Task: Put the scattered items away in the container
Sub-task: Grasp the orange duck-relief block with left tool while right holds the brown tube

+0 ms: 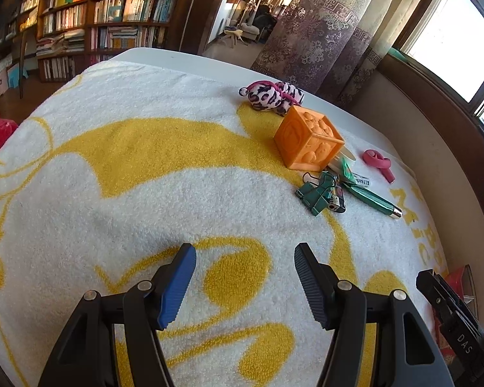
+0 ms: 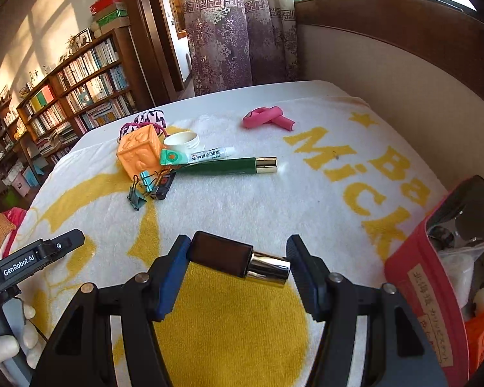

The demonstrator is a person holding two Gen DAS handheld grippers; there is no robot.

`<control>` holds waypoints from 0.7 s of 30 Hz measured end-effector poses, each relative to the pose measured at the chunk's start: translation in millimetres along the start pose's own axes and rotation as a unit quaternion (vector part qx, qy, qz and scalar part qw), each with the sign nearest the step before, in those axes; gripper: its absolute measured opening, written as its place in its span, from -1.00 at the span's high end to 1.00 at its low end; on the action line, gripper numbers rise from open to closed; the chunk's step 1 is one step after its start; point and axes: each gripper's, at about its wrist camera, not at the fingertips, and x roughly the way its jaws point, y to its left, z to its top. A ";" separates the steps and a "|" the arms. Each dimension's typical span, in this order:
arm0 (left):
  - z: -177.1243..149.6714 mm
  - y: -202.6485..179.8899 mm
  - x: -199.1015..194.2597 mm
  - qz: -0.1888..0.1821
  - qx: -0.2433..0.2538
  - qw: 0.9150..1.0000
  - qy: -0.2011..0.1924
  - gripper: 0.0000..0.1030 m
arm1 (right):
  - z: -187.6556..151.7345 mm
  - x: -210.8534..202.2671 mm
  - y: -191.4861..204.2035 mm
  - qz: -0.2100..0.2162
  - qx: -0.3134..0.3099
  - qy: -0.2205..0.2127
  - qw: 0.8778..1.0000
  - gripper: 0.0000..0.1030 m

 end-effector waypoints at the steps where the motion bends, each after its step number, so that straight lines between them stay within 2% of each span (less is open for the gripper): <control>1: 0.9 -1.4 1.1 0.000 0.001 1.000 0.005 -0.26 | -0.7 -0.1 -0.4 0.000 -0.001 -0.003 1.000 -0.27; 7: 16.4 -21.1 1.4 0.003 0.007 1.000 0.012 -0.26 | -2.7 -2.6 -6.9 0.026 0.012 -0.012 1.000 -0.27; 11: 38.6 -48.7 6.5 0.016 0.030 0.999 -0.007 -0.26 | -2.0 -7.8 -12.4 0.041 0.022 -0.020 0.999 -0.27; 16: 66.2 -80.3 30.7 0.023 0.050 0.998 -0.013 -0.26 | -1.9 -8.4 -20.7 0.055 0.039 -0.015 0.998 -0.27; 21: 95.6 -92.9 56.9 0.033 0.032 0.999 -0.022 -0.26 | -4.9 -9.2 -20.1 0.067 0.044 -0.007 0.997 -0.27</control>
